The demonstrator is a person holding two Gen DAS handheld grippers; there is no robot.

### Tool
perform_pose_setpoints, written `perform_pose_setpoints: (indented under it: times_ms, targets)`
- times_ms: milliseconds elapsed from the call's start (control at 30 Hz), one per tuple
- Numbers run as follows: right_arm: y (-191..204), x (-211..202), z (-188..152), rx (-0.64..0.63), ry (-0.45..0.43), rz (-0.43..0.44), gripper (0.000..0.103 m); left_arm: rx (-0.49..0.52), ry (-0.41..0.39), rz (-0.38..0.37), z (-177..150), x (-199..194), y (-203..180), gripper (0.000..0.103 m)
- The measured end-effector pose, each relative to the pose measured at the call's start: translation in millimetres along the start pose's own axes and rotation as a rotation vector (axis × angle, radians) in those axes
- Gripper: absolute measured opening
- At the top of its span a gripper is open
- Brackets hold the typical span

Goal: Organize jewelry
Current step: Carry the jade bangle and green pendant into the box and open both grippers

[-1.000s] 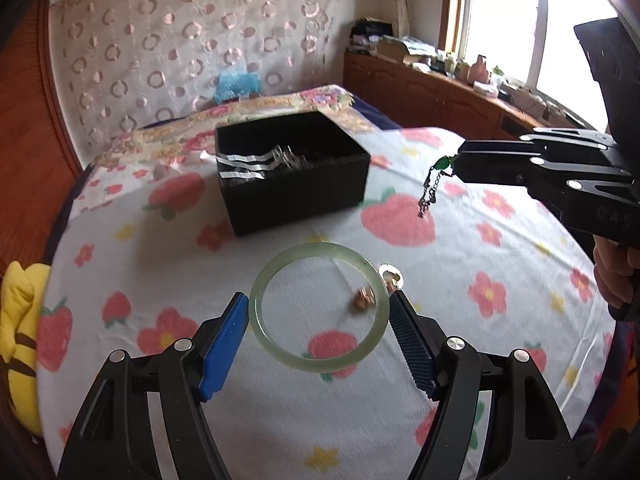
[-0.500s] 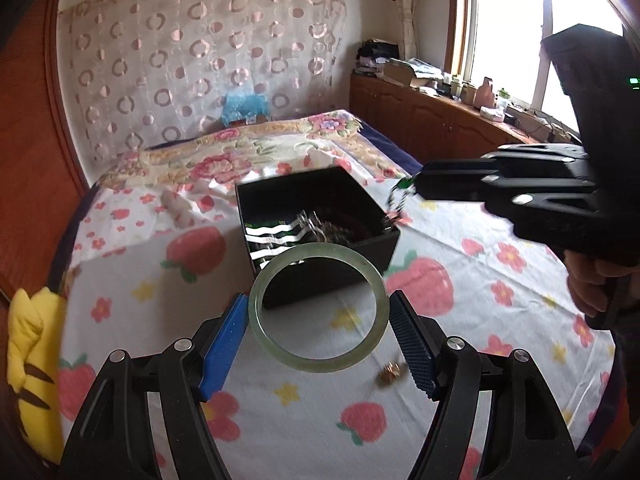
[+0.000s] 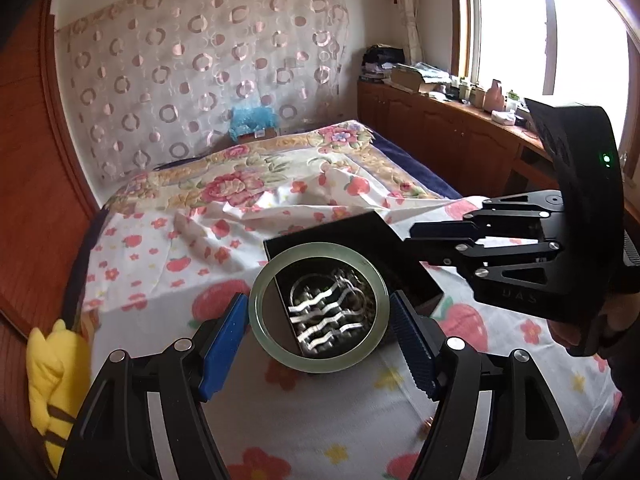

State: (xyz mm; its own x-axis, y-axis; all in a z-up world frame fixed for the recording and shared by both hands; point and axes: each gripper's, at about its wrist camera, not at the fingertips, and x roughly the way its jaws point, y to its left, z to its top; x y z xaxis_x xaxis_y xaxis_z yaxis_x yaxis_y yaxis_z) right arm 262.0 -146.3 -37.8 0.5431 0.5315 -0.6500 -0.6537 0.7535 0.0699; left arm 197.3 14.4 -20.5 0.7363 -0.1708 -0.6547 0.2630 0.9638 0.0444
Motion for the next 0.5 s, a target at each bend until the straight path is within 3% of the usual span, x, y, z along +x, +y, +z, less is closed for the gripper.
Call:
perform_pose_setpoints:
  times_ms: [500]
  targets:
    - [-27, -3, -18, 0.063, 0.001, -0.019, 0.018, -0.007, 0.032, 0.004, 27, 51, 7, 0.069]
